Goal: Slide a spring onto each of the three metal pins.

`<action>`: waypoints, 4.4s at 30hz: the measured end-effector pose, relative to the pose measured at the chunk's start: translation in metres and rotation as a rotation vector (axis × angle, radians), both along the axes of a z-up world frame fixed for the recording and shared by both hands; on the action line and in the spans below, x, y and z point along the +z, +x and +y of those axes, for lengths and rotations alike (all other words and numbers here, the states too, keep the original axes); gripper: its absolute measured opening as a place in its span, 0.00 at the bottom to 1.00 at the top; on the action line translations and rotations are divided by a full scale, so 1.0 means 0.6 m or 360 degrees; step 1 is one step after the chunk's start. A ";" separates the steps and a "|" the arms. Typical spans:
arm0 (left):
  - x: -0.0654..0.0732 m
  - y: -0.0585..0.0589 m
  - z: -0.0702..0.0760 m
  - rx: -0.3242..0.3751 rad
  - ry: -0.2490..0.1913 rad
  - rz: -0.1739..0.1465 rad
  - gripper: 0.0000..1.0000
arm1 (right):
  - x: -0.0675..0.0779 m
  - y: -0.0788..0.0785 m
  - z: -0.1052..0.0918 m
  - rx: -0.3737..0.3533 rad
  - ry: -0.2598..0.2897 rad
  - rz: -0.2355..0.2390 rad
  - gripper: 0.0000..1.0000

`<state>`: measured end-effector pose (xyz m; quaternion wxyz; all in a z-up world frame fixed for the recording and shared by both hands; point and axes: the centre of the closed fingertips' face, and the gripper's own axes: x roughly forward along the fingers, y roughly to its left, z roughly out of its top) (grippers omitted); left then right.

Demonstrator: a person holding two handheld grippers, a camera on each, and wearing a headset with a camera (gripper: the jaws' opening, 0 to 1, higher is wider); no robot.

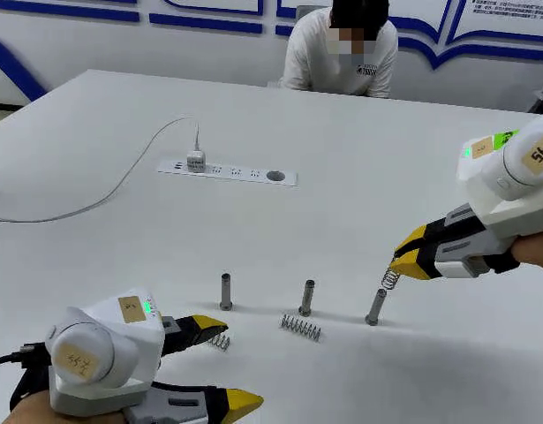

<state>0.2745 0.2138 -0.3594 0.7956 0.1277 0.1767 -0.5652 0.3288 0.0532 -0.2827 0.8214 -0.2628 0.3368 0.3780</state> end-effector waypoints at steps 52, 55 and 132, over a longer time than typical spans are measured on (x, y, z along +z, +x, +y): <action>-0.003 0.001 0.012 0.0030 0.0014 0.0008 0.56 | -0.129 0.021 -0.011 -0.0086 -0.0056 0.0164 0.12; -0.003 0.001 0.012 0.0033 0.0015 0.0010 0.56 | -0.134 0.022 -0.013 -0.0089 -0.0063 0.0167 0.12; 0.005 0.004 0.010 0.0040 0.0002 -0.0013 0.56 | -0.148 -0.038 0.081 0.0001 0.0073 0.0190 0.20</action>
